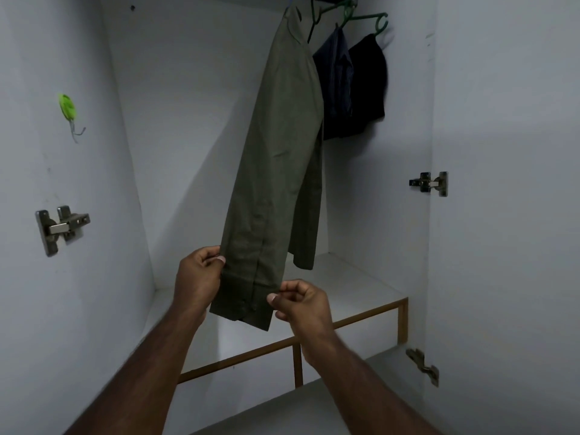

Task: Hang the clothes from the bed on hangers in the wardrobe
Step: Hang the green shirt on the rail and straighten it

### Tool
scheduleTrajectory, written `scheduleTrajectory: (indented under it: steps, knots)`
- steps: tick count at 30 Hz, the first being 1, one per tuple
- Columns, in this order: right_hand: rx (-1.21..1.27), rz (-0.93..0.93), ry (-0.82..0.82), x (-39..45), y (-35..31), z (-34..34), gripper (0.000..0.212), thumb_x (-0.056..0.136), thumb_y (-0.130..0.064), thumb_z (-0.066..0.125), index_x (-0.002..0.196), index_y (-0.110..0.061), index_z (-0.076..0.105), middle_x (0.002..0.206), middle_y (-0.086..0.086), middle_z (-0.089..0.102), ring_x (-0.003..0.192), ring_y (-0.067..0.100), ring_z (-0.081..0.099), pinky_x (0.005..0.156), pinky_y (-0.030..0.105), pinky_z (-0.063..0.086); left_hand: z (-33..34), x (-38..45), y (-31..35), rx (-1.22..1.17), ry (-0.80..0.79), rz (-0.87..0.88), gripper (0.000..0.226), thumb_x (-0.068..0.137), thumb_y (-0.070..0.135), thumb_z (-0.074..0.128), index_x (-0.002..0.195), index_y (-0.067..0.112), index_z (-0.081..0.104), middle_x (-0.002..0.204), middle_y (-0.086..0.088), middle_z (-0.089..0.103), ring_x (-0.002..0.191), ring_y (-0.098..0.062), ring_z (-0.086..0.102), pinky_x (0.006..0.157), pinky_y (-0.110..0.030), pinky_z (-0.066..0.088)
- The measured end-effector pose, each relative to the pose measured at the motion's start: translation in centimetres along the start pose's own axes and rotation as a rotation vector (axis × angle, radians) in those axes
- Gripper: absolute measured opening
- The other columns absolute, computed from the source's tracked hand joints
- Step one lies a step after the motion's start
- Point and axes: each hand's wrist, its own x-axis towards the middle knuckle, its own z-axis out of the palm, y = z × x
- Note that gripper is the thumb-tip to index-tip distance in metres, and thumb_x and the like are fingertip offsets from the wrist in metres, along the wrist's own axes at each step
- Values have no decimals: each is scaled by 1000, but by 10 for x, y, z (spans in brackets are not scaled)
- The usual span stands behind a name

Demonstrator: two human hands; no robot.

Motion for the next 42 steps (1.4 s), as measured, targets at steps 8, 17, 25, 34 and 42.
scheduleTrajectory:
  steps: [8,17,25,34,42]
  knots:
    - [-79,-39,-43,27,21,4,14,86,-15,77,99,-16,71,90,1,74,88,16,72,77,29,61,18,30,-22,33,-13,-24,27,101,17,57,126,12,65,117,-6,68,105,-25,64,99,-45,54]
    - [-86,-8,-67,87,43,-19,5,91,-21,71,94,-17,72,87,1,74,84,15,72,73,25,60,58,73,-45,42,-13,-75,26,99,14,59,124,11,67,115,-6,70,105,-27,65,99,-50,54]
    - [-66,91,-19,139,57,-65,7,90,-18,73,97,-18,71,90,2,74,85,17,71,68,22,56,120,104,-59,37,-99,-88,18,99,12,59,114,12,70,104,-5,71,99,-27,67,97,-50,55]
    - [-126,100,51,188,79,-80,9,87,-18,76,95,-14,73,86,3,75,79,16,70,68,23,56,172,151,-83,35,-180,-70,17,99,12,58,95,24,69,99,-3,71,97,-27,67,95,-51,55]
    - [-273,31,137,245,105,-47,19,87,-27,76,83,-10,69,75,2,65,72,15,62,71,33,53,200,218,-106,56,-293,-29,20,96,8,58,109,13,73,101,-6,72,97,-29,67,94,-49,55]
